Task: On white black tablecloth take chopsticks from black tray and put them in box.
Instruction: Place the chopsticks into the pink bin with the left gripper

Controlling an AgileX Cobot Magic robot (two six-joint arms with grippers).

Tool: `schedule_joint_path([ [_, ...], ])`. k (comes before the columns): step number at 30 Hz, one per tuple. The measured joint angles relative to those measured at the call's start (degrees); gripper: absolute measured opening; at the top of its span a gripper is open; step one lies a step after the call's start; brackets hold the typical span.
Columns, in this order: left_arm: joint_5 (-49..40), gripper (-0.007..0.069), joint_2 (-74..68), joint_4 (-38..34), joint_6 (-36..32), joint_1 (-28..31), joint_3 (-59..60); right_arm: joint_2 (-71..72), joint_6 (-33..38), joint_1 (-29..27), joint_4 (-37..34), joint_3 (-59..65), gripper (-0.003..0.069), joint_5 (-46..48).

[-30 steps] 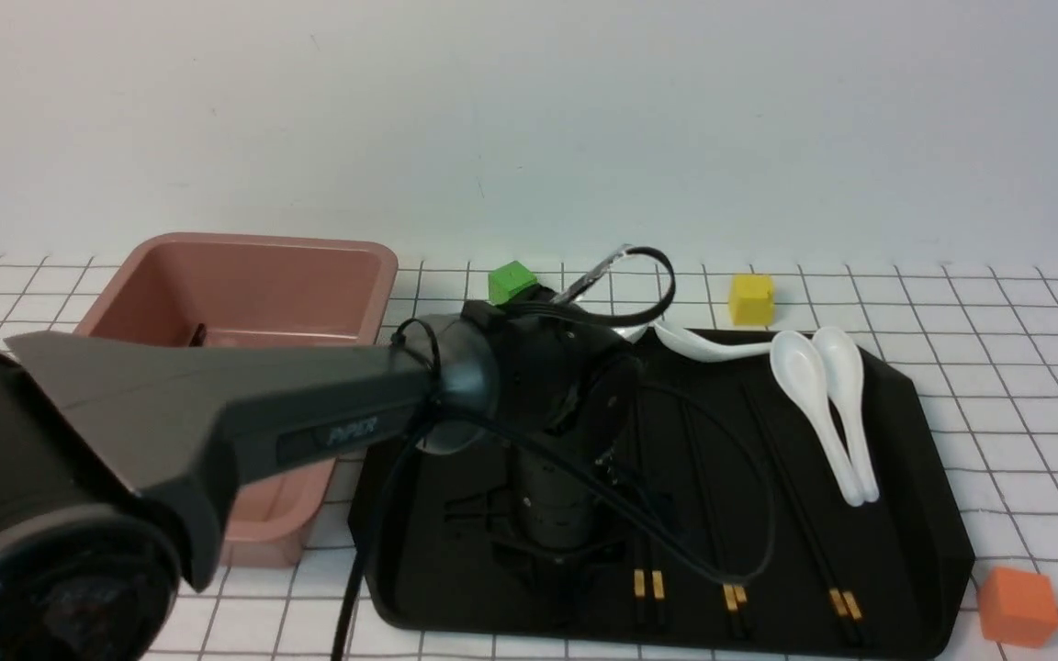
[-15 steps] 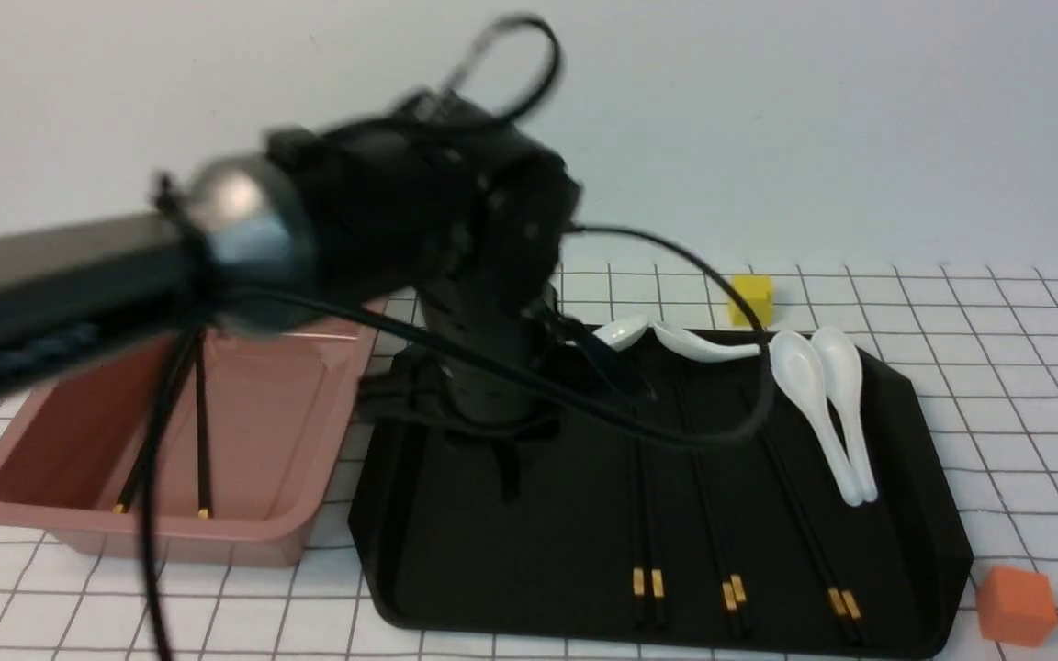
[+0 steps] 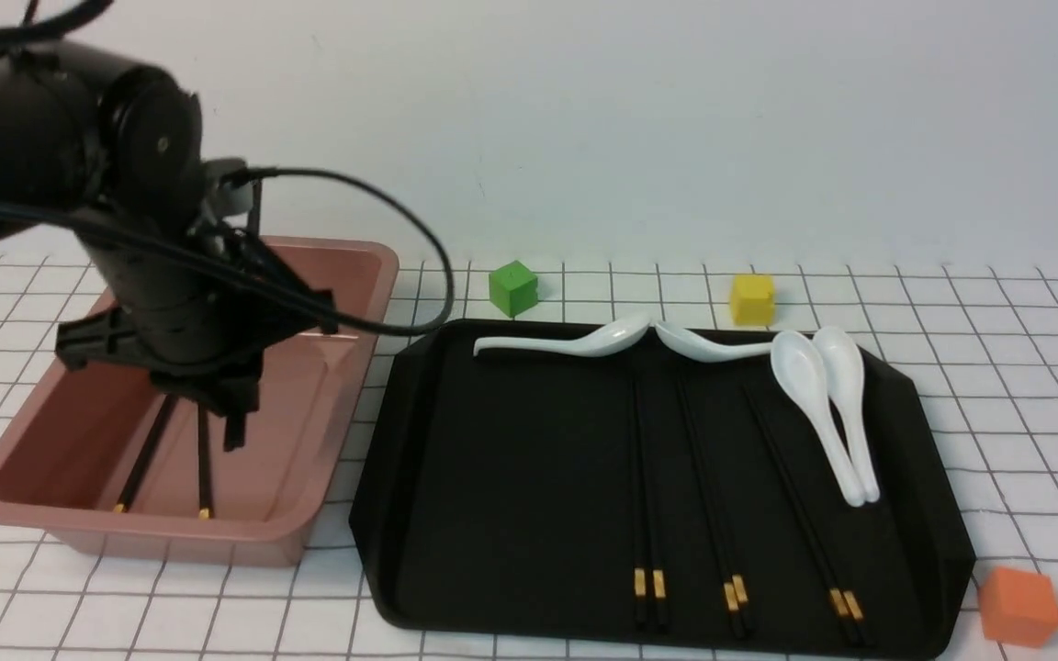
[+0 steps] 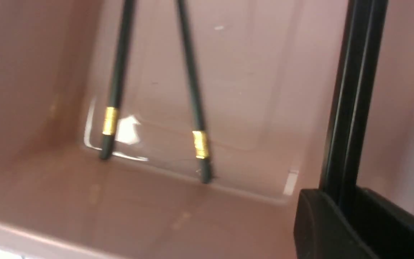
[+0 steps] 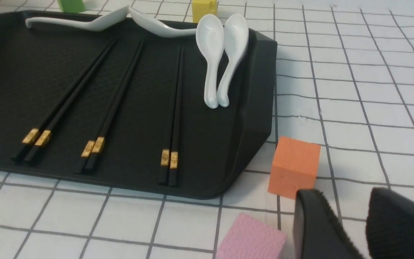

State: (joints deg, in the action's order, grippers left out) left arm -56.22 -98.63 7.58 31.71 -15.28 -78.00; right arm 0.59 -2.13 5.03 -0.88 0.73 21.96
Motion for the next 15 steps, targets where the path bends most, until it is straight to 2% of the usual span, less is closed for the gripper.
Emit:
schedule_joint_path([
  [6,0.39,0.0255,-4.11,2.24,-1.14,0.62,0.8,0.0,0.16,0.0,0.0,0.0,0.024,0.0],
  [9,-0.56,0.029,-3.23,3.24,-1.98,0.62,0.83,0.0,0.16,0.0,0.0,0.0,0.024,0.0],
  [12,-2.9,0.0213,1.66,3.38,-3.85,0.56,1.82,0.0,0.16,0.0,0.0,0.0,0.024,0.0],
  [15,-1.65,0.0031,14.18,3.52,-6.51,0.56,9.17,0.0,0.16,0.0,0.0,0.0,0.024,0.0],
])
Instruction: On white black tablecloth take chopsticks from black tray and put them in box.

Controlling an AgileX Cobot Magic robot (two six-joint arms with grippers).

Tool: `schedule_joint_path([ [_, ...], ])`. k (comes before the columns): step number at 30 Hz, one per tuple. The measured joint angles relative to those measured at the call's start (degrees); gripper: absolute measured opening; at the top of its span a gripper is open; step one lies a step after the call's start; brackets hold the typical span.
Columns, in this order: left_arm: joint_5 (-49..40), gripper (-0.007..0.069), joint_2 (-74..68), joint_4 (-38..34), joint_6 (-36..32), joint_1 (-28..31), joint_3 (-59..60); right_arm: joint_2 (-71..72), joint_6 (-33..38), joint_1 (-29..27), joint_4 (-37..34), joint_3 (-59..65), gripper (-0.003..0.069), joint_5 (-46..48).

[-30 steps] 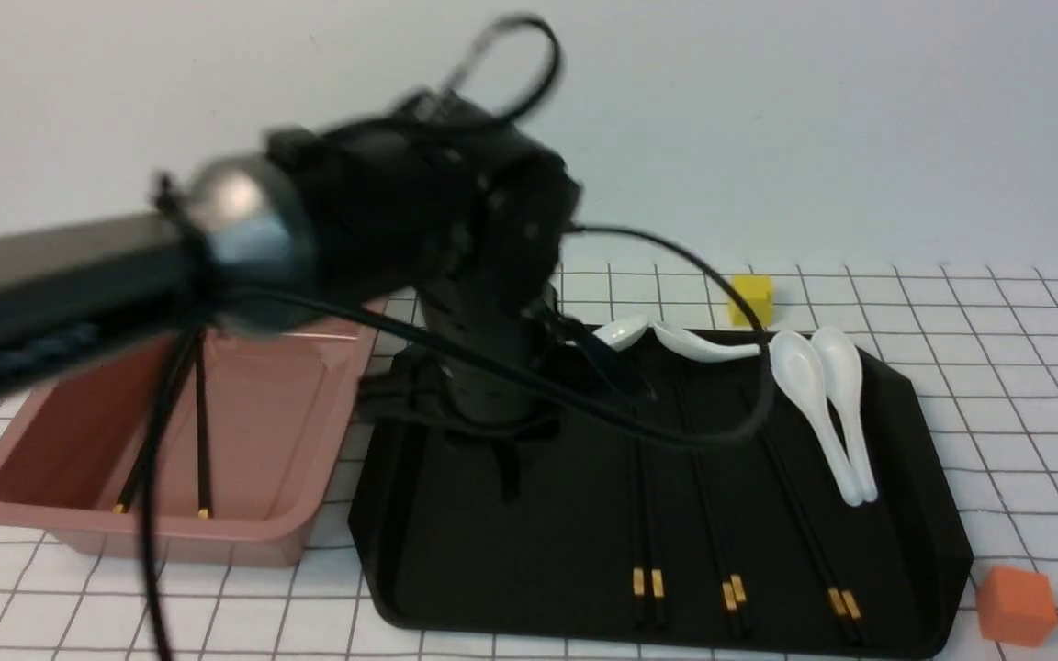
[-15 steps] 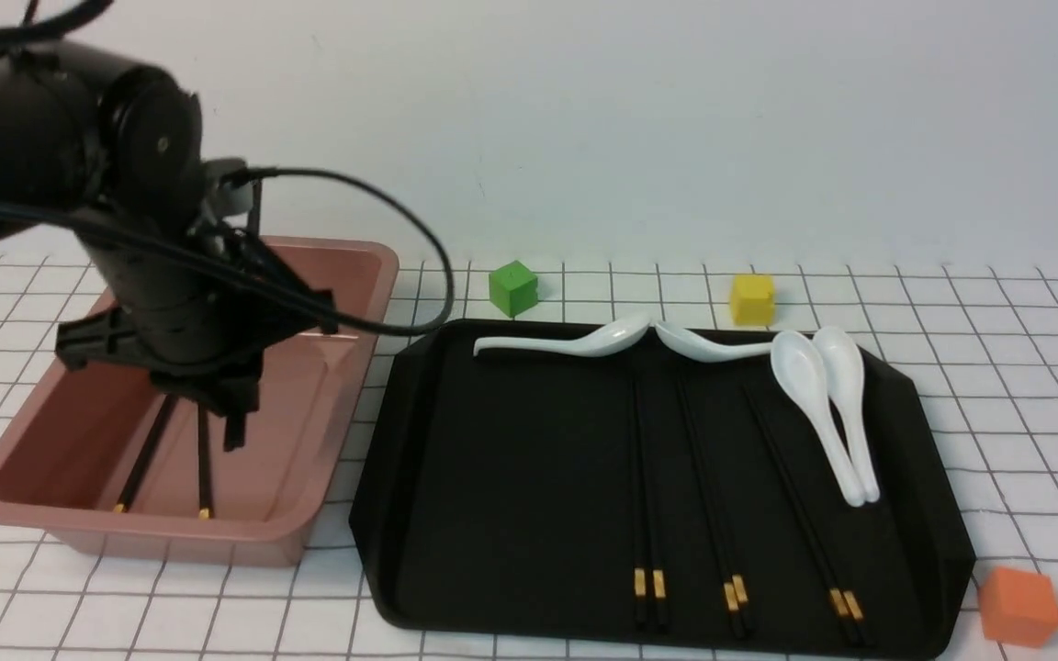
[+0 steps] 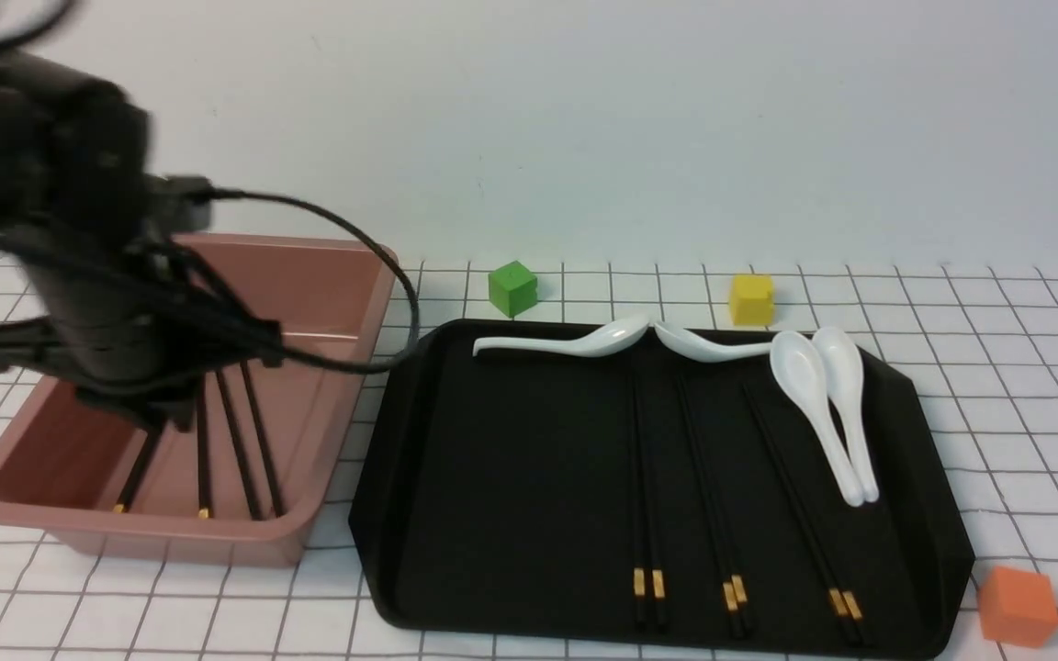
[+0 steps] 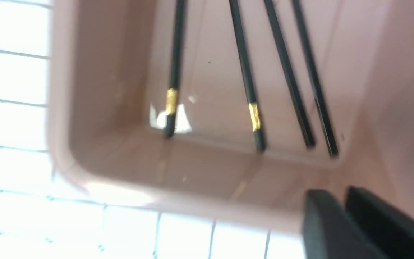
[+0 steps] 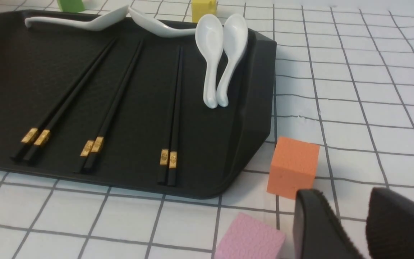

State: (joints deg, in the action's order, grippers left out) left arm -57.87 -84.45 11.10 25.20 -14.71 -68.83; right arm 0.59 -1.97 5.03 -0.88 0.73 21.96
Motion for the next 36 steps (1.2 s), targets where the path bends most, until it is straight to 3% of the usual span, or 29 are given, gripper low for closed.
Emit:
schedule_joint_path([
  [3,6.26,-0.0013,13.72,-0.23,-1.75,0.0,12.93,0.0,0.0,0.0,0.0,0.0,0.024,0.0],
  [7,24.46,-0.0013,37.12,-4.9,-2.38,0.0,33.98,0.0,0.0,0.0,0.0,0.0,0.024,0.0],
  [11,34.97,-0.0013,55.26,-7.84,1.8,0.0,49.07,0.0,0.0,0.0,0.0,0.0,0.024,0.0],
  [16,37.94,-0.0013,69.76,-5.24,8.29,0.0,52.34,0.0,0.0,0.0,0.0,0.0,0.024,0.0],
  [23,38.42,-0.0013,83.78,1.64,10.35,0.0,55.27,0.0,0.0,0.0,0.0,0.0,0.024,0.0],
  [36,36.81,-0.0013,85.15,3.14,10.4,0.0,58.71,0.0,0.0,0.0,0.0,0.0,0.024,0.0],
])
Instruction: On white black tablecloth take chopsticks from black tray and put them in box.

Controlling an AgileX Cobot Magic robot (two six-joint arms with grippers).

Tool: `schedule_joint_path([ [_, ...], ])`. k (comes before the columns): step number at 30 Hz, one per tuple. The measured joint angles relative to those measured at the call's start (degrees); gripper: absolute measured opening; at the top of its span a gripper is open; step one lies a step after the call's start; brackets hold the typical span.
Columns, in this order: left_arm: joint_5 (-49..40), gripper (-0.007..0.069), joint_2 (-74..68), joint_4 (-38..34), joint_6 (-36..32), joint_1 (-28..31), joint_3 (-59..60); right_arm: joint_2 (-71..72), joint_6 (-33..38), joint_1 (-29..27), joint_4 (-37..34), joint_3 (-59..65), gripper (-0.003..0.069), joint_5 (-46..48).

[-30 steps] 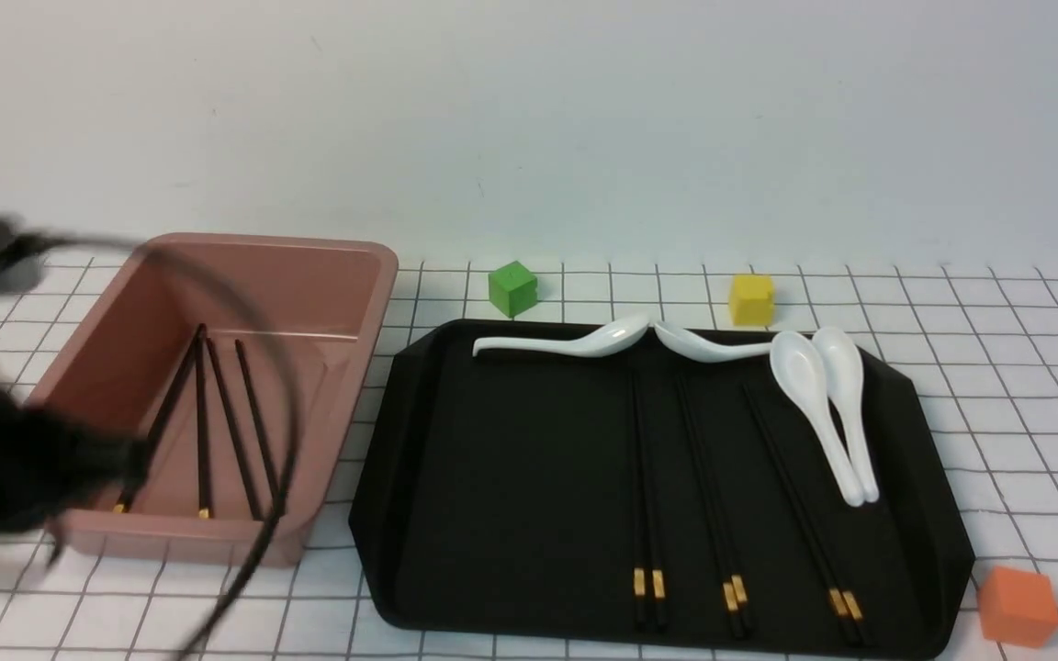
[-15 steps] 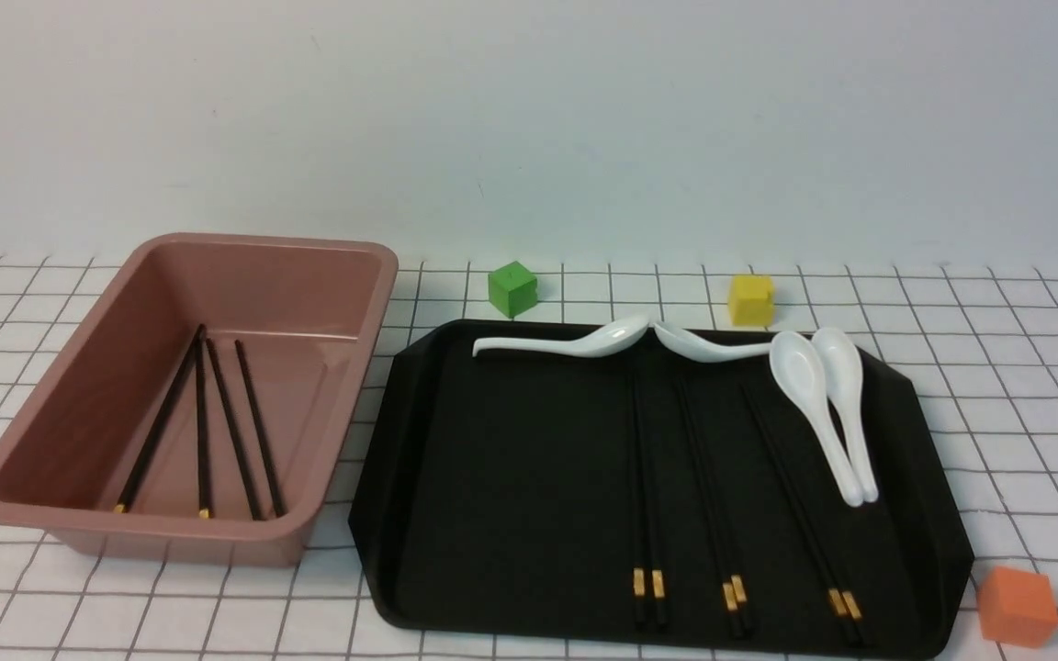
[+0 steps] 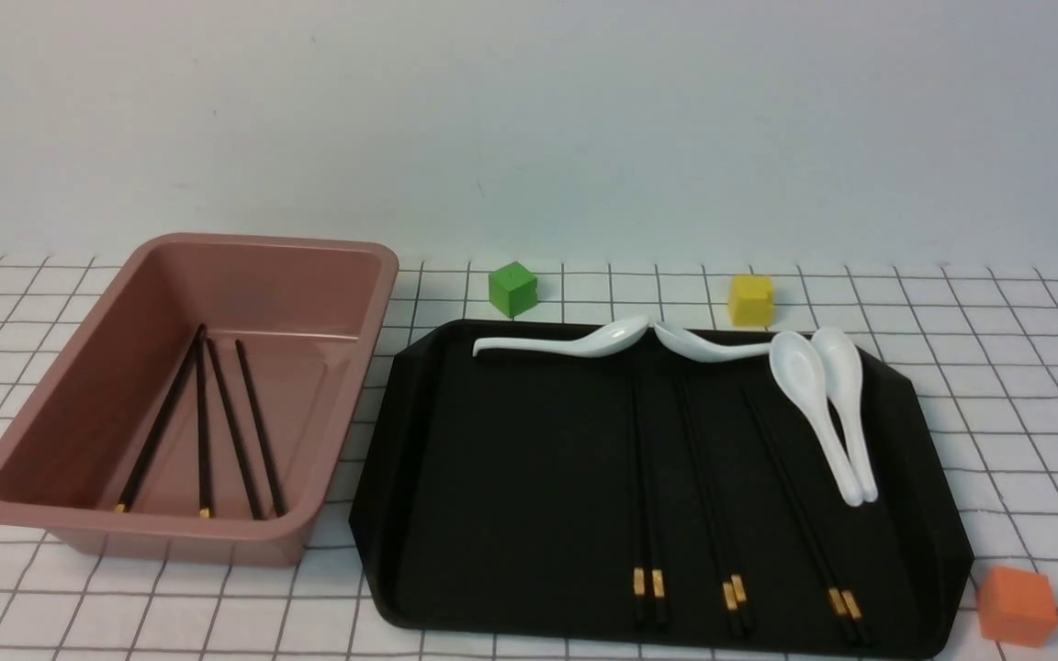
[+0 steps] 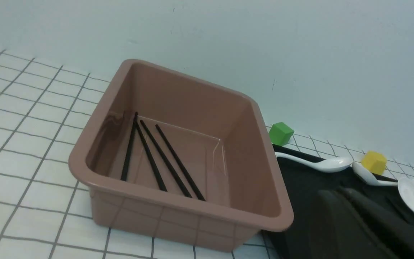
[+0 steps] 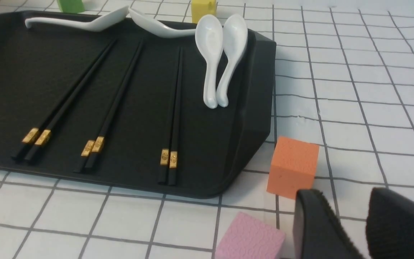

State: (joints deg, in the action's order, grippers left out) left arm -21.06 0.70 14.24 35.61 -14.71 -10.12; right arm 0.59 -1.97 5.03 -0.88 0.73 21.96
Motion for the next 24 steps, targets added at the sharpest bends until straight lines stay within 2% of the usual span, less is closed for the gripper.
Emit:
schedule_joint_path([
  [9,-0.52,-0.0013,0.0,-0.94,0.0,0.07,8.98,0.0,0.0,0.0,0.0,0.0,0.024,0.0],
  [15,-1.63,-0.0013,0.0,-11.44,0.05,4.61,11.81,0.0,0.0,0.0,0.0,0.0,0.024,0.0],
  [24,-1.35,-0.0011,0.0,-12.47,0.15,5.4,11.81,0.0,-0.06,0.0,0.0,0.0,0.024,0.0],
])
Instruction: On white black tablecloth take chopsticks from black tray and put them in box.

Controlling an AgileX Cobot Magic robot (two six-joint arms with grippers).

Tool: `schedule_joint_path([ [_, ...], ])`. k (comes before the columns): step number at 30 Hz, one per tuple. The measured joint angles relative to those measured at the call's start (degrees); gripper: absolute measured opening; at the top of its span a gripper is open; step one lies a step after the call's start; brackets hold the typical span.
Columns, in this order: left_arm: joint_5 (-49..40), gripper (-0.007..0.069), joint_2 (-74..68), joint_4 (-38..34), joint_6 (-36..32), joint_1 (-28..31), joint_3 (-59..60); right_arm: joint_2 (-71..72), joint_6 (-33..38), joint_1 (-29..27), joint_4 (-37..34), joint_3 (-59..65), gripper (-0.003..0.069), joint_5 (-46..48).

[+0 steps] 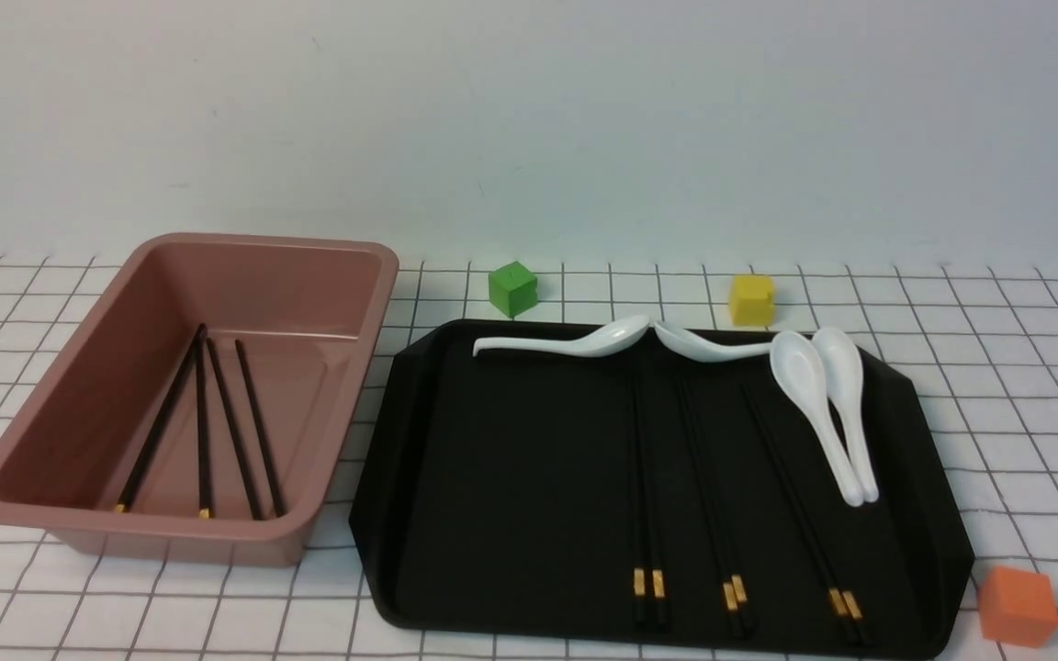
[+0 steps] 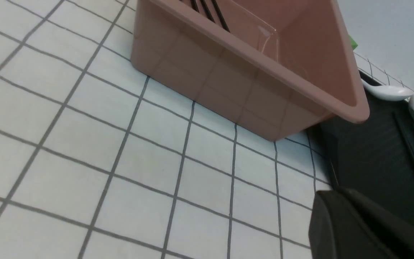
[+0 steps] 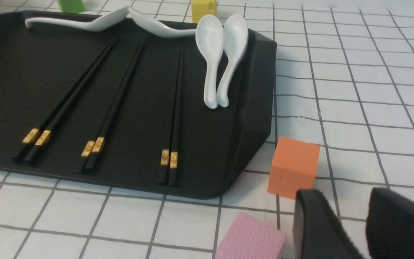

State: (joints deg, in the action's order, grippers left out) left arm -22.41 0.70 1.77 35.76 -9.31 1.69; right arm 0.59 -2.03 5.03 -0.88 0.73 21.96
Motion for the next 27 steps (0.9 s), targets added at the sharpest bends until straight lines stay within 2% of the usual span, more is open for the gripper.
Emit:
schedule_joint_path([
  [7,0.0,-0.0004,0.0,0.0,-0.08,0.0,0.0,0.0,0.0,0.0,0.0,0.0,0.024,0.0],
  [10,-0.05,-0.0001,0.0,0.61,-3.18,0.0,0.0,0.0,0.0,0.0,0.0,0.0,0.024,0.0],
  [12,-0.05,0.0,0.0,0.8,-8.76,0.0,0.0,0.0,0.0,0.0,0.0,0.0,0.024,0.0],
  [16,-0.05,0.0004,0.0,-0.12,-12.76,0.0,0.0,0.0,0.0,0.0,0.0,0.0,0.024,0.0],
  [27,-0.05,0.0014,0.0,-0.62,-13.58,0.0,0.0,0.0,0.05,0.0,0.0,0.0,0.024,0.0],
])
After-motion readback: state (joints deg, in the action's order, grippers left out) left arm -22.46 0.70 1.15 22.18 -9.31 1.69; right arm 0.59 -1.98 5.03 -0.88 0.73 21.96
